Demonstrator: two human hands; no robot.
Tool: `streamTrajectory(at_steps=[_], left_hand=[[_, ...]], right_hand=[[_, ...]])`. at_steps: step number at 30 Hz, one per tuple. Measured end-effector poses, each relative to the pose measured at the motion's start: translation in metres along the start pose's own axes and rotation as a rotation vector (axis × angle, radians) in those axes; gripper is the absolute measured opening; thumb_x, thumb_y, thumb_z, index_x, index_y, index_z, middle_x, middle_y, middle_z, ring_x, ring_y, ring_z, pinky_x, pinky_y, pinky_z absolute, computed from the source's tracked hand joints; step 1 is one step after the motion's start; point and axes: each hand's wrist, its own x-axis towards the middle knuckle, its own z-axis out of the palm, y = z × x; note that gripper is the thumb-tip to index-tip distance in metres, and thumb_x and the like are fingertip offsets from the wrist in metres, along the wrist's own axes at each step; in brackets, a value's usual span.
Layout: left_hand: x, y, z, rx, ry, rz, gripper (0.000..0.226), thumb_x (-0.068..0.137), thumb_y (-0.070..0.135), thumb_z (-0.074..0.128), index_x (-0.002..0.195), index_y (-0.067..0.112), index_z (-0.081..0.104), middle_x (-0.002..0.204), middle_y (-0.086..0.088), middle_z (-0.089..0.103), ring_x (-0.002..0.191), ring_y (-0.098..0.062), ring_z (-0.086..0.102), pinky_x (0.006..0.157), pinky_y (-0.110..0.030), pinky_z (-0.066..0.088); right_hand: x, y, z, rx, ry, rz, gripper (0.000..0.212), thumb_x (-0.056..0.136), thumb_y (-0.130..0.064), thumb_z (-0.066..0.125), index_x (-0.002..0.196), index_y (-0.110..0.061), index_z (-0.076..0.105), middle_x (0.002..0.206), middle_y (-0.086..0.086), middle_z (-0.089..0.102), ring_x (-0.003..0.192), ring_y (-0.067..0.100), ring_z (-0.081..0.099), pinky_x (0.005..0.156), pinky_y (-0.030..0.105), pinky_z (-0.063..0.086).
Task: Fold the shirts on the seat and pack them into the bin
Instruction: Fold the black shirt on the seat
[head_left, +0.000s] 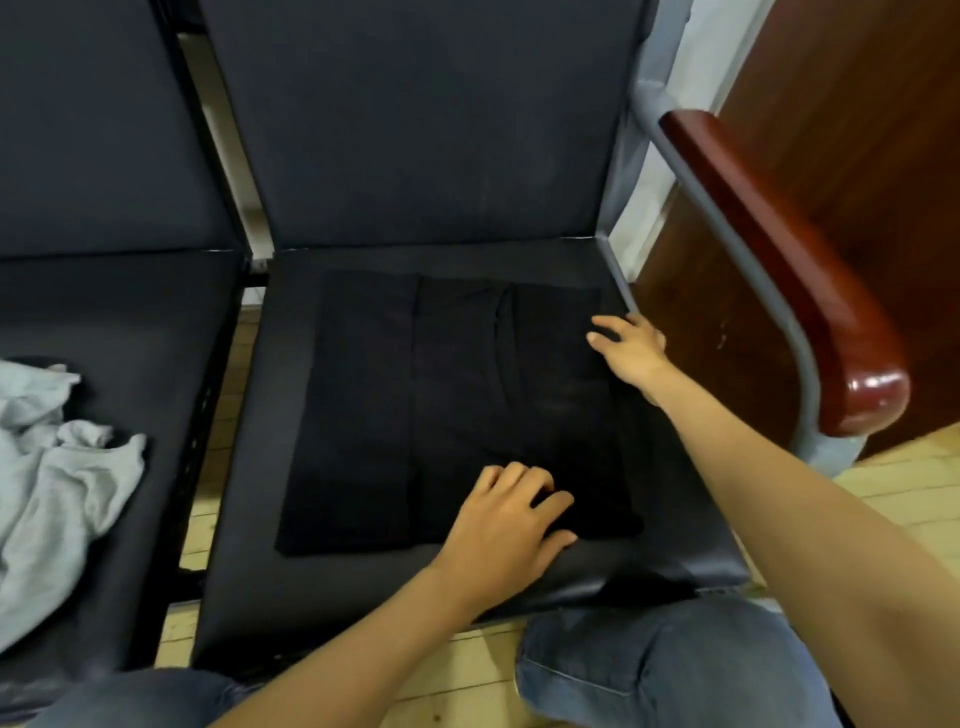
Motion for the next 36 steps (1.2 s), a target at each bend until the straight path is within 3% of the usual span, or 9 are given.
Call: streamTrajectory(at_steps=[4,8,12,19,22,25,29,33,36], left_hand=[[0.003,0.011,0.011,0.054,0.017,0.143,0.03,0.09,0.03,0.049,0.113,0.022,0.066,0.103,0.003,0.063,0.093,-0.018,0.058,0.081,-0.03,0.038],[0.005,0.02,0.017,0.052,0.041,0.08,0.027,0.091,0.033,0.048,0.103,0.021,0.069,0.097,0.004,0.064,0.087,-0.017,0.059,0.082,-0.029,0.036],[0.008,0.025,0.019,0.027,0.038,0.06,0.019,0.076,0.021,0.073,0.093,0.018,0.067,0.089,0.002,0.063,0.077,-0.017,0.058,0.071,-0.028,0.043],[0.011,0.023,-0.007,-0.154,0.078,-0.152,0.053,0.061,0.008,0.082,0.102,0.016,0.049,0.072,0.006,0.06,0.054,-0.009,0.057,0.038,-0.017,0.037],[0.007,0.024,-0.012,-0.154,0.035,-0.031,0.045,0.067,0.004,0.063,0.105,0.021,0.047,0.093,0.002,0.065,0.063,-0.013,0.059,0.041,-0.02,0.043],[0.003,0.02,-0.015,-0.134,-0.019,-0.01,0.025,0.07,0.012,0.045,0.088,0.023,0.059,0.102,-0.001,0.066,0.071,-0.013,0.062,0.041,-0.019,0.041],[-0.002,0.01,-0.017,-0.176,-0.02,-0.084,0.035,0.075,0.014,0.038,0.08,0.024,0.072,0.106,-0.001,0.064,0.079,-0.014,0.062,0.043,-0.023,0.049],[-0.007,0.005,-0.03,-0.26,0.054,-0.141,0.035,0.08,0.011,0.04,0.09,0.019,0.073,0.113,0.0,0.06,0.088,-0.016,0.061,0.051,-0.028,0.054],[-0.018,-0.001,-0.04,-0.321,0.1,-0.279,0.04,0.084,0.012,0.039,0.113,0.017,0.066,0.123,0.006,0.05,0.101,-0.015,0.059,0.068,-0.03,0.058]], right_hand=[[-0.001,0.0,0.009,-0.116,-0.019,-0.074,0.044,0.101,-0.042,0.038,0.144,-0.035,0.036,0.158,-0.007,0.018,0.147,0.024,0.004,0.117,0.045,0.007],[0.001,-0.008,0.016,-0.069,0.036,-0.1,0.038,0.103,-0.029,0.036,0.14,-0.031,0.044,0.154,-0.004,0.027,0.146,0.023,0.011,0.118,0.045,0.006],[0.006,-0.011,0.018,-0.065,-0.014,-0.136,0.04,0.104,-0.02,0.032,0.143,-0.028,0.041,0.157,-0.002,0.023,0.147,0.024,0.007,0.119,0.042,0.002],[0.002,-0.026,0.025,0.156,0.189,-0.051,0.054,0.089,-0.02,0.065,0.138,-0.015,0.043,0.13,0.007,0.053,0.13,0.027,0.037,0.106,0.039,0.034],[0.009,-0.036,0.029,0.059,0.239,0.074,0.056,0.09,-0.027,0.064,0.138,-0.011,0.041,0.136,0.01,0.05,0.131,0.031,0.037,0.107,0.041,0.032],[0.016,-0.042,0.029,0.082,0.213,0.188,0.041,0.092,-0.029,0.06,0.129,-0.012,0.053,0.136,0.013,0.05,0.131,0.032,0.036,0.106,0.04,0.034],[0.011,-0.049,0.021,0.382,0.27,0.13,0.024,0.095,-0.013,0.054,0.118,-0.01,0.049,0.116,0.013,0.054,0.115,0.029,0.052,0.08,0.026,0.038],[0.002,-0.062,0.012,0.553,0.159,-0.055,0.047,0.093,0.001,0.052,0.133,-0.021,0.042,0.108,0.004,0.052,0.098,0.019,0.055,0.079,0.029,0.048],[0.002,-0.087,0.009,0.482,0.168,-0.104,0.027,0.093,0.0,0.048,0.097,-0.021,0.064,0.1,0.003,0.06,0.087,0.017,0.056,0.069,0.025,0.046]])
